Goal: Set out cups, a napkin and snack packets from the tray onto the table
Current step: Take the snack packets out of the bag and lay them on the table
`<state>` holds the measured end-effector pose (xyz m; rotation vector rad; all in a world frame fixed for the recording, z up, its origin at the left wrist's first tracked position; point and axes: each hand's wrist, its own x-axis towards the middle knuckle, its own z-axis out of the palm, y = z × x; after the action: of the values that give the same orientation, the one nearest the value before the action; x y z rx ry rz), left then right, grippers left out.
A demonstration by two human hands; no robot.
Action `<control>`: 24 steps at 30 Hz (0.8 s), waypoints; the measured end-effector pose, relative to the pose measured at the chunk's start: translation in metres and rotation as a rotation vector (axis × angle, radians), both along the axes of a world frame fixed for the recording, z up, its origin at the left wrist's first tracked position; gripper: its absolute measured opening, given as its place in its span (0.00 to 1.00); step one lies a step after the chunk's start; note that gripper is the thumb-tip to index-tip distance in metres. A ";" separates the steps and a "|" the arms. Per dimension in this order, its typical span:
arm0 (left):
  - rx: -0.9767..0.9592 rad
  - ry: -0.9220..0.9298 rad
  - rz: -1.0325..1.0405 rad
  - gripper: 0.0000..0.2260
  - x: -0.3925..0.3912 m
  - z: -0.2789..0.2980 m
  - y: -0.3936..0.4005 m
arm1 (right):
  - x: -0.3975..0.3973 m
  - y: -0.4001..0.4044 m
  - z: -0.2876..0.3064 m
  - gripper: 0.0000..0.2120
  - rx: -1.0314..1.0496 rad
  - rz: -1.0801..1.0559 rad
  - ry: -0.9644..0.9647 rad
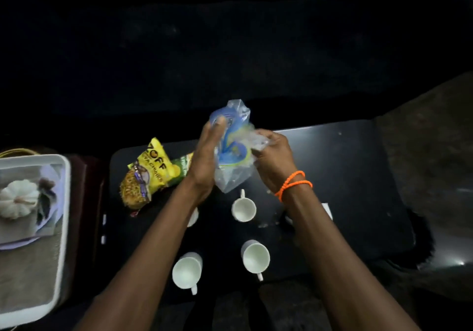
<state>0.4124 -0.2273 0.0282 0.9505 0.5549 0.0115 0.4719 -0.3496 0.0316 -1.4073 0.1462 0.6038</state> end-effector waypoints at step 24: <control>-0.077 0.180 -0.576 0.09 0.120 -0.003 -0.340 | 0.023 -0.376 0.004 0.16 -0.474 -0.541 -0.147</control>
<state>0.5321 -0.5671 0.0256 1.0133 0.4263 -0.6131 0.4951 -0.7252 0.0357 -1.7672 0.5602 0.0083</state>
